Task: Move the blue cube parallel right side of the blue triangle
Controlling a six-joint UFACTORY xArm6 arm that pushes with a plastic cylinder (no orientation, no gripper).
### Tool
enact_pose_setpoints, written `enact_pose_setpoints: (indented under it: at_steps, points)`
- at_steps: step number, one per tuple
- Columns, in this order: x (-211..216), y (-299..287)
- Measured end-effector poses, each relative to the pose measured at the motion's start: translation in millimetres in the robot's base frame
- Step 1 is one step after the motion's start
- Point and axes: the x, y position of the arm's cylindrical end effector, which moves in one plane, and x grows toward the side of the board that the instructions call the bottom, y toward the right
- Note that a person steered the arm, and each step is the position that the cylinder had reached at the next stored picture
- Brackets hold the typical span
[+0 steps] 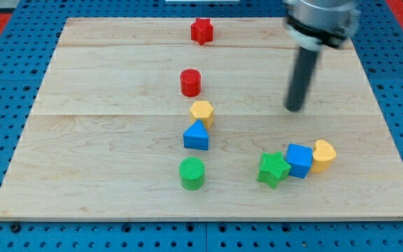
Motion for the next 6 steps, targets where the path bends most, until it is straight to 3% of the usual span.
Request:
enact_pose_setpoints:
  at_steps: [1, 2, 4, 6]
  points:
    - [72, 48]
    - [99, 51]
    - [70, -57]
    - [37, -61]
